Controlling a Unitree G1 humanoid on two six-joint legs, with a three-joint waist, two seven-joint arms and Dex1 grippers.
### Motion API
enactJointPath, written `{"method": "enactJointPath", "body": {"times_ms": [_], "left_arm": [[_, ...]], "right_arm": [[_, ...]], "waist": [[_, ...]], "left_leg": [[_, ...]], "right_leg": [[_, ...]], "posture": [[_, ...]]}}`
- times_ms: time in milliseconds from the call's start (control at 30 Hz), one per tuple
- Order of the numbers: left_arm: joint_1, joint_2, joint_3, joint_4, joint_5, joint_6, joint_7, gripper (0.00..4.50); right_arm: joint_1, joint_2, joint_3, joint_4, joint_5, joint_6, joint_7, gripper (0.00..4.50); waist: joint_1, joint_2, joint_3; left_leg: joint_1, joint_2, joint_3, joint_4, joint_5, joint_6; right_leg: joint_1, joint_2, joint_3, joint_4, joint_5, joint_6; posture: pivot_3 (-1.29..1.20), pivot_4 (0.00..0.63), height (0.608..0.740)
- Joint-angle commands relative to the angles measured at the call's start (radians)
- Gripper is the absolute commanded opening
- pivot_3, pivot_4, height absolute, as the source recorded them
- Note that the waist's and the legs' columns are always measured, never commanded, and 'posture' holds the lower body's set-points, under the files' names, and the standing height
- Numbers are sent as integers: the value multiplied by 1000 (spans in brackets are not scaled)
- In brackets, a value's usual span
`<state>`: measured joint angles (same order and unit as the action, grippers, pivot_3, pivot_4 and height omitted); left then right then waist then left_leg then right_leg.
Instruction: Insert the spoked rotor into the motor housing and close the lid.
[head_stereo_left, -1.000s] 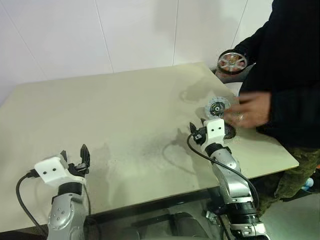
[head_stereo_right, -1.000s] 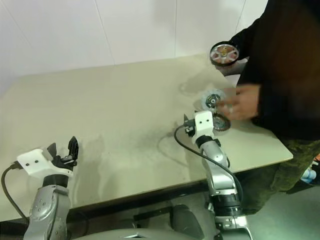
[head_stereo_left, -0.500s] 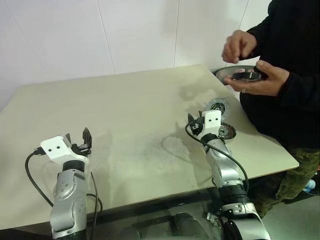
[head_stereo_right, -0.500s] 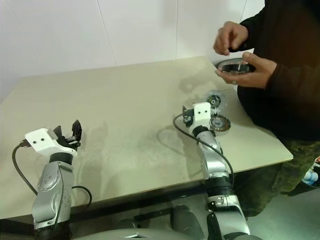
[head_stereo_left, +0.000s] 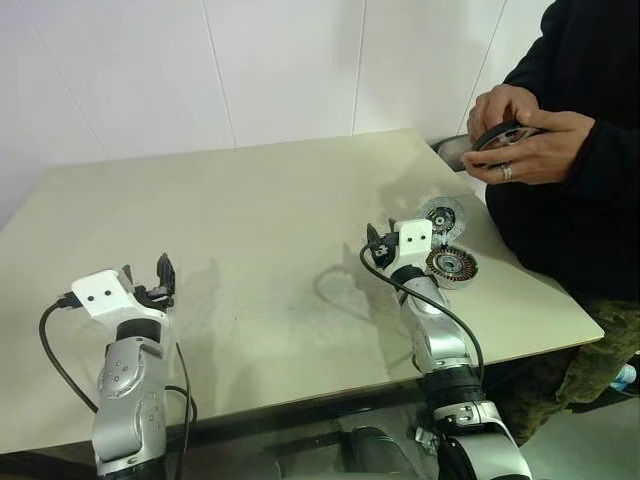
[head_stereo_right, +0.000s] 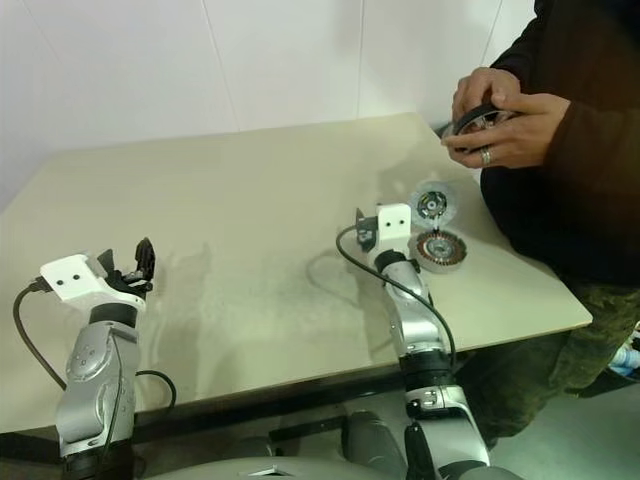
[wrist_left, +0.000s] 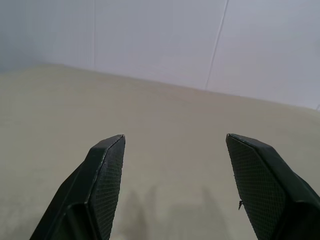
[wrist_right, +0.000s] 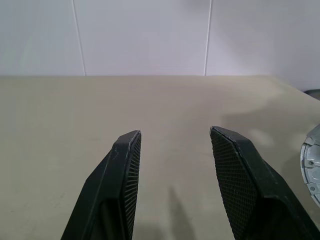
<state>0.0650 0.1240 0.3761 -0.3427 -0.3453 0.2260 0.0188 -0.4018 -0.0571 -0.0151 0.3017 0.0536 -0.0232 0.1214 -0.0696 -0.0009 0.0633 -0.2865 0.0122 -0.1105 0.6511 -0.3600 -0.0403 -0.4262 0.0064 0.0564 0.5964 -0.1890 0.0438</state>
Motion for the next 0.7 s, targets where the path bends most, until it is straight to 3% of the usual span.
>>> {"method": "enactJointPath", "body": {"times_ms": [33,700], "left_arm": [[-7,30,33,-41,-14,-14,-13,3441],[-122,34,-37,86,-2,-30,-71,3441]], "right_arm": [[-27,-7,5,-1,-9,-51,12,2252],[-12,-45,-47,-11,0,-67,-28,2252]], "waist": [[0,0,0],[0,0,0]], "left_leg": [[0,0,0,0,0,0],[0,0,0,0,0,0]], "right_leg": [[0,0,0,0,0,0],[0,0,1,0,0,0]], "posture": [[0,0,740],[0,0,740]]}}
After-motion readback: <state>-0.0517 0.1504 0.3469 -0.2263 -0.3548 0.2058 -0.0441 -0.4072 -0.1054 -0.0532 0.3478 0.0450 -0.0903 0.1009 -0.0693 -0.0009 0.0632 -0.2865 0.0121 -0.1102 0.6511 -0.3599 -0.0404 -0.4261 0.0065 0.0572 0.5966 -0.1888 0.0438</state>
